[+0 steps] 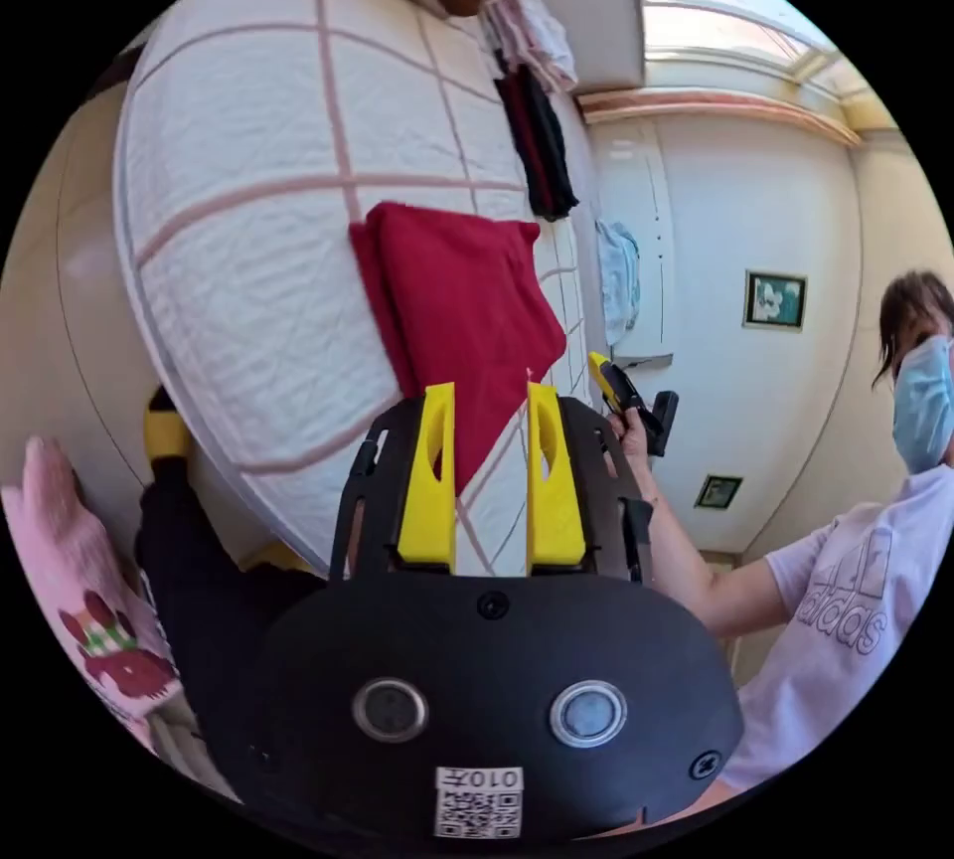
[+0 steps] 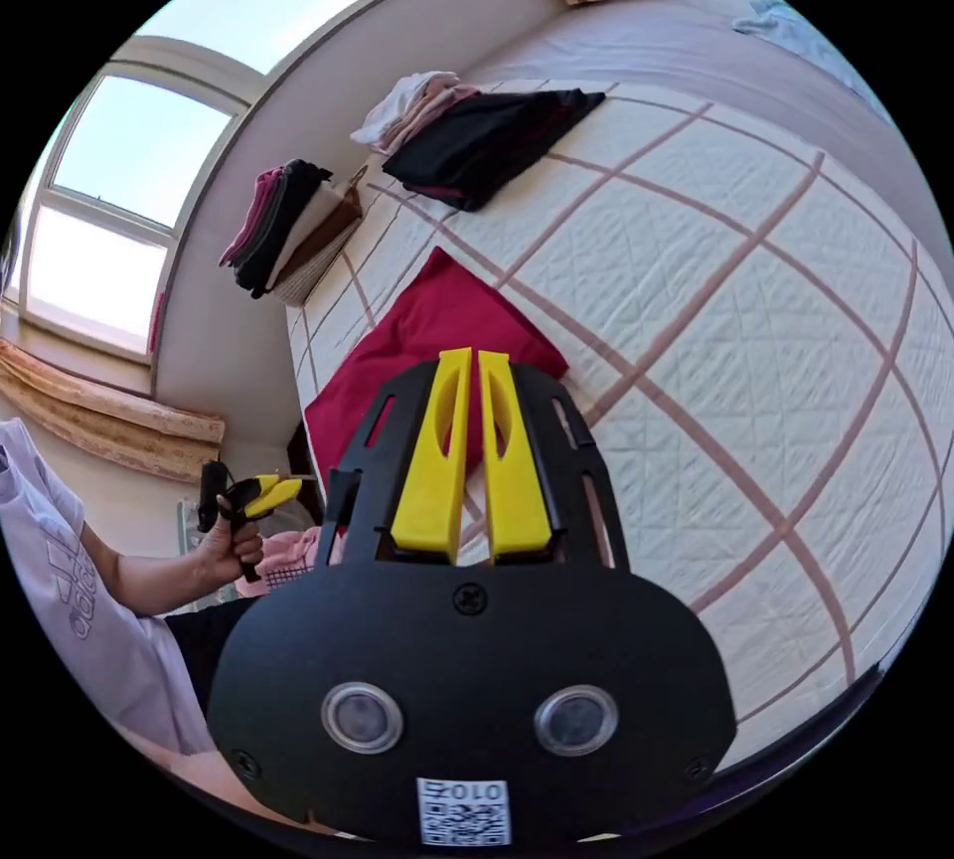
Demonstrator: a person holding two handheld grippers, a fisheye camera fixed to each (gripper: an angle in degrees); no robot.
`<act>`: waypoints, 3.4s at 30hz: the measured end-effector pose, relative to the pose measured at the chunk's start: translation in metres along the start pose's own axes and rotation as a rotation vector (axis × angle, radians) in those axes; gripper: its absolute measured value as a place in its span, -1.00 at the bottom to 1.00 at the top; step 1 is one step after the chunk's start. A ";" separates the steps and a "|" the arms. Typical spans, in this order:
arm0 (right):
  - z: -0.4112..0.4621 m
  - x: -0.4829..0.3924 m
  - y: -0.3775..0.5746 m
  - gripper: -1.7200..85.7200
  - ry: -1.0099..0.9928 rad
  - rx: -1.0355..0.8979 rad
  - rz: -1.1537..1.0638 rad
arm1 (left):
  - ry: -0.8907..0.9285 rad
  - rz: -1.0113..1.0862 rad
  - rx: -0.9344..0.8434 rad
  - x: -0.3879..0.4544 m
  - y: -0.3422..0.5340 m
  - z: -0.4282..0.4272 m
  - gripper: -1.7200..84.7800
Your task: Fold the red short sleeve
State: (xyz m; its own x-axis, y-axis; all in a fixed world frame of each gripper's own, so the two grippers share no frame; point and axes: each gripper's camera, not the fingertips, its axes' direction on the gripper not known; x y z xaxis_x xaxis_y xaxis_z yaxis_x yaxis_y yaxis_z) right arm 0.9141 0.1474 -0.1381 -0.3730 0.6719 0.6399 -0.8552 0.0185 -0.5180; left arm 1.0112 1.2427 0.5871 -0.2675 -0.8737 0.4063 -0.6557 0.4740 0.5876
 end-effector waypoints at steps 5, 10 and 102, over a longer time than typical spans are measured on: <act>-0.001 0.042 0.054 -0.84 -0.129 -0.024 0.132 | 0.070 -0.332 -0.065 -0.028 0.071 0.041 -0.75; 0.022 0.026 0.091 -0.81 -0.315 -0.183 0.094 | 0.057 -0.276 -0.175 -0.026 0.071 0.072 -0.81; 0.045 -0.471 -0.155 -0.82 -0.767 -0.209 0.119 | 0.578 0.011 0.079 0.083 -0.122 -0.663 -0.82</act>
State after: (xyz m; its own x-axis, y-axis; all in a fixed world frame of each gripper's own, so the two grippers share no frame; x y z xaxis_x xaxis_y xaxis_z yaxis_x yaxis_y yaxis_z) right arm 1.2059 -0.2049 -0.3341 -0.6659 -0.0161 0.7459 -0.7372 0.1680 -0.6545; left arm 1.5373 1.1846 1.0132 0.1392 -0.6569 0.7410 -0.7115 0.4542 0.5362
